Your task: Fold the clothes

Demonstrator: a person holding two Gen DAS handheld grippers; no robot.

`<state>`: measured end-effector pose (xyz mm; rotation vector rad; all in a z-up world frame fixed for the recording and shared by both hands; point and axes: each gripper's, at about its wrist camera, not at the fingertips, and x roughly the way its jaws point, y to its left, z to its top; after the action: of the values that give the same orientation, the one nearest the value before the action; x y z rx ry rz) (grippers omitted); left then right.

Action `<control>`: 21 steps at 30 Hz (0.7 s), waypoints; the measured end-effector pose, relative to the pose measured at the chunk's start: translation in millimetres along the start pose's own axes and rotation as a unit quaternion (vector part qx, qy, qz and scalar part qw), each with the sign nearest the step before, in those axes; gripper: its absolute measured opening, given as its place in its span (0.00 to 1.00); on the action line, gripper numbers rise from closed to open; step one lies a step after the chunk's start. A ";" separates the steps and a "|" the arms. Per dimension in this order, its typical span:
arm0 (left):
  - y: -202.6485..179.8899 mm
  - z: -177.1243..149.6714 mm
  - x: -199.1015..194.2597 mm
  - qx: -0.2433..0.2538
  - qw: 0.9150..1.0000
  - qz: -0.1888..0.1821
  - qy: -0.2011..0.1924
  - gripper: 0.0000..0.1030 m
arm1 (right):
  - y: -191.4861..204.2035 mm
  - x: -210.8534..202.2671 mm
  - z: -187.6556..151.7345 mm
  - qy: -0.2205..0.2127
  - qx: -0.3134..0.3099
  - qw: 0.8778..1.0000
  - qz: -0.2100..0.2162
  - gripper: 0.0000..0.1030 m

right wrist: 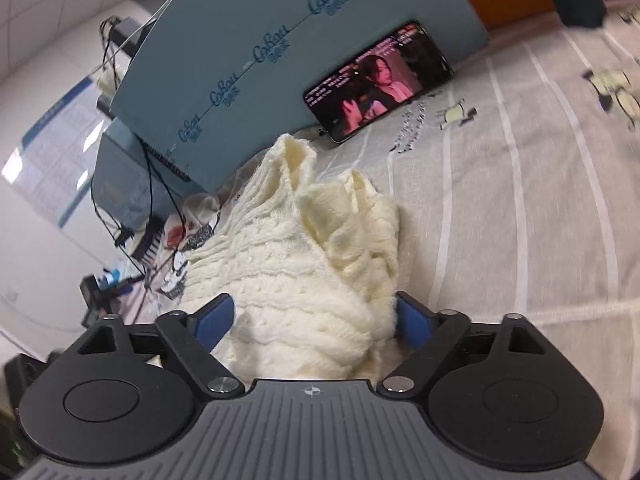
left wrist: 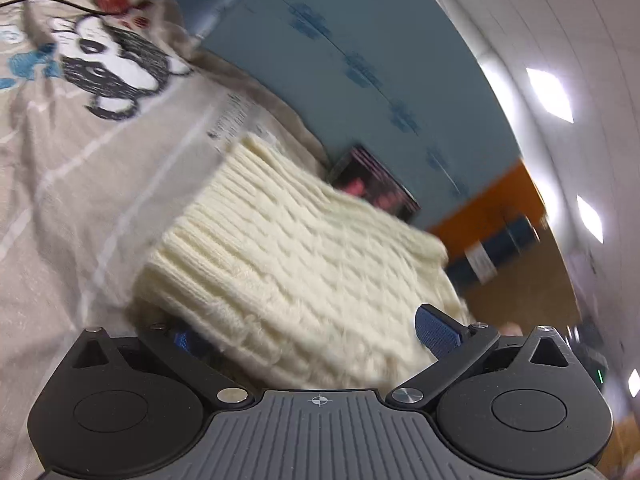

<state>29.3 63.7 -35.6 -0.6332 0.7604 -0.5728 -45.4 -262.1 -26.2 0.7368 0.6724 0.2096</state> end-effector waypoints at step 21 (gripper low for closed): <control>13.8 49.2 -105.5 0.124 0.974 0.051 -0.182 0.23 | 116.0 45.5 -32.0 -0.023 -0.036 0.991 0.127 0.22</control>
<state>7.7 159.0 29.2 -0.4465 0.3653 -0.4326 -24.4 -141.4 13.0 0.7542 0.5239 0.4476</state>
